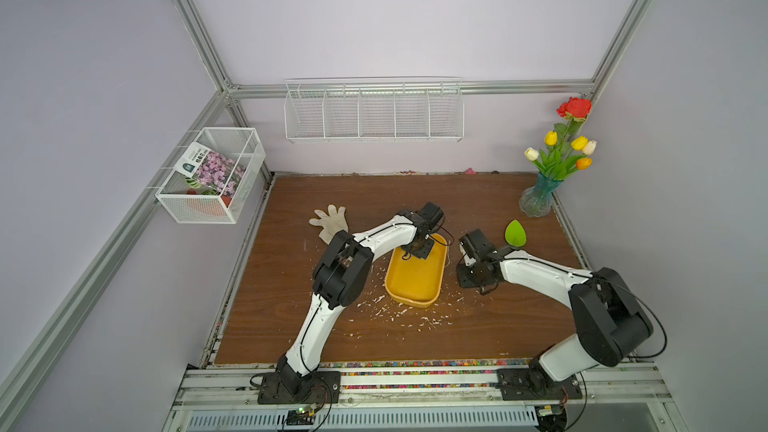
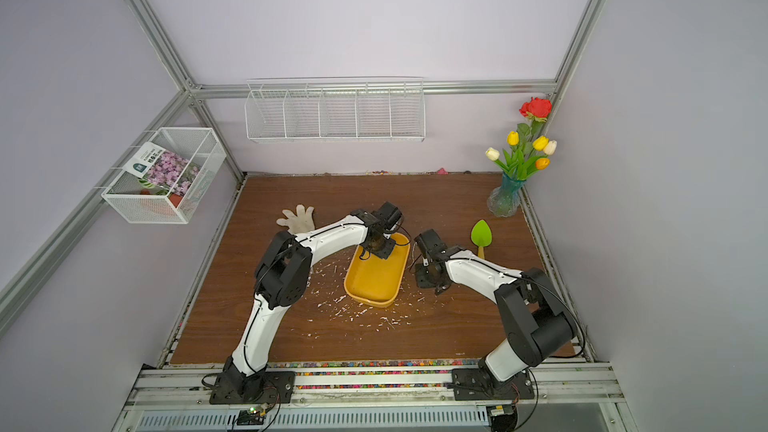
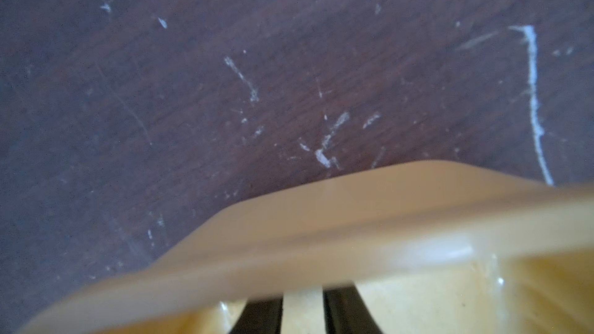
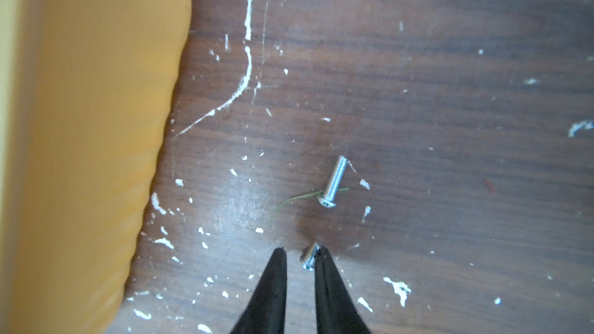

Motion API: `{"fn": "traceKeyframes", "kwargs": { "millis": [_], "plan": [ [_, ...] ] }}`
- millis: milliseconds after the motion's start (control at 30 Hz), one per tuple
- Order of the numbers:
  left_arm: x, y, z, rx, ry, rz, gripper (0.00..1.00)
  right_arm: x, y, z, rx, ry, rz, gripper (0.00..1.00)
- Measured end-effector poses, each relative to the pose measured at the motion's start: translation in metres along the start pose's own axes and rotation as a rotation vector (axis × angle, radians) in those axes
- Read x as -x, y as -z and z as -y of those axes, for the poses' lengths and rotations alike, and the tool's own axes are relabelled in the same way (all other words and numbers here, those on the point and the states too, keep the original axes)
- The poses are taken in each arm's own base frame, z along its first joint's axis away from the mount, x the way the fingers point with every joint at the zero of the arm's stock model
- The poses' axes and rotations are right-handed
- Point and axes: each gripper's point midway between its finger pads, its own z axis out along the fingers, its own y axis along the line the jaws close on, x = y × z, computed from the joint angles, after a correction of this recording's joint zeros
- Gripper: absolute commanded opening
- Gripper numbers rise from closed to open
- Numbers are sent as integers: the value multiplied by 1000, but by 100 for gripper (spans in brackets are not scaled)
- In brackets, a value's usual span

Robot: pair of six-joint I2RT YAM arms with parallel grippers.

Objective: Take out the screws from the storage box
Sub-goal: Pick up the screw from the storage box.

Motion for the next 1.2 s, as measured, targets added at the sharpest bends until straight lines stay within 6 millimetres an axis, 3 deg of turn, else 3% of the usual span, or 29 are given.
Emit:
{"fn": "traceKeyframes", "kwargs": {
  "millis": [167, 567, 867, 1000, 1200],
  "plan": [
    [0, 0, 0, 0, 0, 0, 26, -1, 0, 0, -1, 0, -2, 22],
    [-5, 1, 0, 1, 5, -28, 8, 1, -1, -1, 4, 0, 10, 22],
    [-16, 9, 3, -24, 34, -74, 5, 5, 4, -2, 10, 1, 27, 22],
    [-17, 23, 3, -37, 50, -79, 3, 10, 7, -4, 13, 6, 40, 22],
    [-5, 67, -2, -51, 78, -1, 2, 24, 19, -14, 35, 26, 86, 22]
  ]
}}
